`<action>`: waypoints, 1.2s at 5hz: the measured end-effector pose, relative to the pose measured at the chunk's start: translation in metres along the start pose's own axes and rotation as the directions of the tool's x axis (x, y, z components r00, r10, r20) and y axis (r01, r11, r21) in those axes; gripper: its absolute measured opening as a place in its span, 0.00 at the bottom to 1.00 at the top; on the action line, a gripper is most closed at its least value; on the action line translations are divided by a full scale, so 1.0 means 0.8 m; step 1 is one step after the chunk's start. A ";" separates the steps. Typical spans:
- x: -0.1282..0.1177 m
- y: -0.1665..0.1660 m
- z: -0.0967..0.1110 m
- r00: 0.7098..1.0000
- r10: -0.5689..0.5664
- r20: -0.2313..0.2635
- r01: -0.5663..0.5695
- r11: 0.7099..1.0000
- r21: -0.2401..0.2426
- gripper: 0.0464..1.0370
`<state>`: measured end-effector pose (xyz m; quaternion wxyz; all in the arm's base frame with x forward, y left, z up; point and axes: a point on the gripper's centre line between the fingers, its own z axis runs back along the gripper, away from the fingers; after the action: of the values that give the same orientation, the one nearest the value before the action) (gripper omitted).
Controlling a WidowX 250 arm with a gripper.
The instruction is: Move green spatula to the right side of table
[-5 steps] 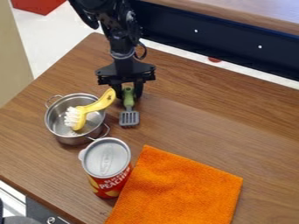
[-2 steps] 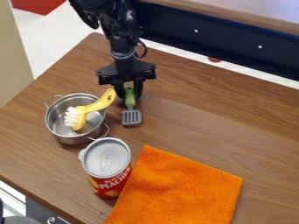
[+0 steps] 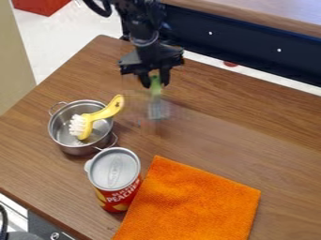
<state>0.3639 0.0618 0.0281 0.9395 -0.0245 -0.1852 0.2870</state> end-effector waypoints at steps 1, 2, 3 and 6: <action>-0.015 -0.030 0.010 0.998 -0.059 -0.022 0.059 0.998 -0.027 0.35; -0.040 -0.069 0.013 0.992 -0.126 -0.025 0.126 0.992 -0.020 0.35; -0.071 -0.107 0.017 0.977 -0.207 -0.057 0.203 0.977 -0.063 0.35; -0.133 -0.172 -0.004 0.917 -0.400 -0.011 0.397 0.912 -0.103 0.35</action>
<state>0.3567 -0.1110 0.0109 0.9788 -0.0371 -0.1852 0.0798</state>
